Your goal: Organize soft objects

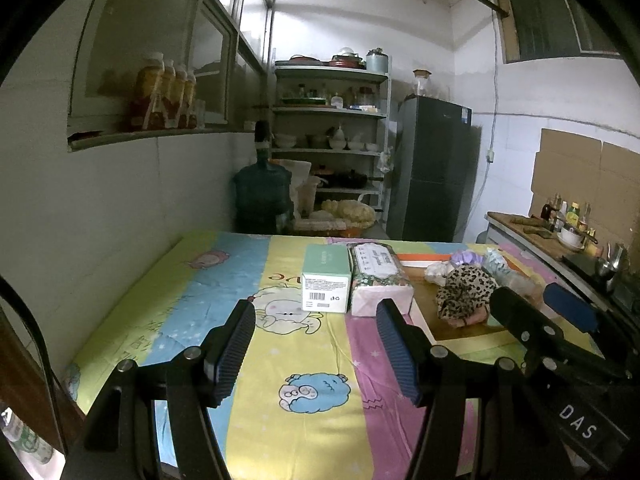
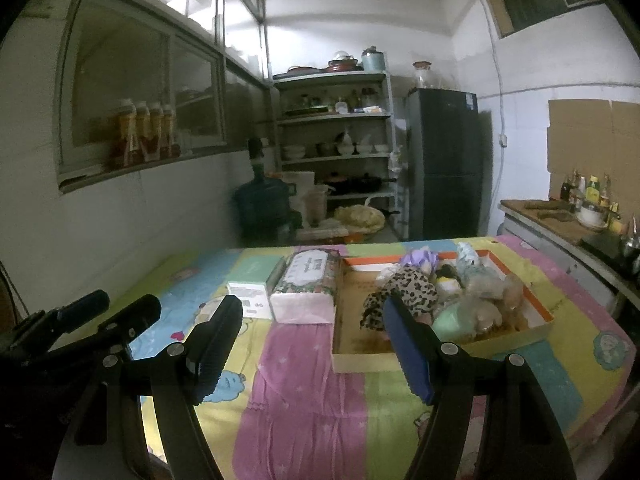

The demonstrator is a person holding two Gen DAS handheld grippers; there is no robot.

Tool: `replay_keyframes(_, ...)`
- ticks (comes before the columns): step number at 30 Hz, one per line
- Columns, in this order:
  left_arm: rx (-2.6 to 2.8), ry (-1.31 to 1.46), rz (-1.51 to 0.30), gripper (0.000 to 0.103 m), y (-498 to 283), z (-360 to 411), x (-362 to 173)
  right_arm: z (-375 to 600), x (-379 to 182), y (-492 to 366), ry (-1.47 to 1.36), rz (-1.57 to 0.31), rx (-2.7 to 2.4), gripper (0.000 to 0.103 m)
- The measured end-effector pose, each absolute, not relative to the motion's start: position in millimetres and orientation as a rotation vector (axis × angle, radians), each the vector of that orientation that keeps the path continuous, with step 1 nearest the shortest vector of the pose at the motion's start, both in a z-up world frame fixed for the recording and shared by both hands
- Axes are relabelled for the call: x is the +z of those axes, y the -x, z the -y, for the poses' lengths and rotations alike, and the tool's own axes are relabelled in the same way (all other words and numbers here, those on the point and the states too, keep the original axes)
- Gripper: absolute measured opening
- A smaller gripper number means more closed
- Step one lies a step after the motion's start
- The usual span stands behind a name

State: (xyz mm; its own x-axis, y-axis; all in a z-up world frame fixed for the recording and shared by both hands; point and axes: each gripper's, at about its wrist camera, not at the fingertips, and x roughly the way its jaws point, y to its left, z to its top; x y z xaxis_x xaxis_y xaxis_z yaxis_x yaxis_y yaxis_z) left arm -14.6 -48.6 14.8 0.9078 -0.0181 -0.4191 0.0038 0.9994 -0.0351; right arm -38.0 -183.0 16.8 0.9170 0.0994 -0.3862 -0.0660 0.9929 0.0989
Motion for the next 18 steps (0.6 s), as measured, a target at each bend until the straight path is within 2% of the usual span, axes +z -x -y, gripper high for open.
replay_keyframes(18, -0.002, 0.031, -0.422, 0.063, 19.1, 48.3, 16.7, 182.7, 17.1, 41.2, -0.088, -0.398, 0.081, 0.075)
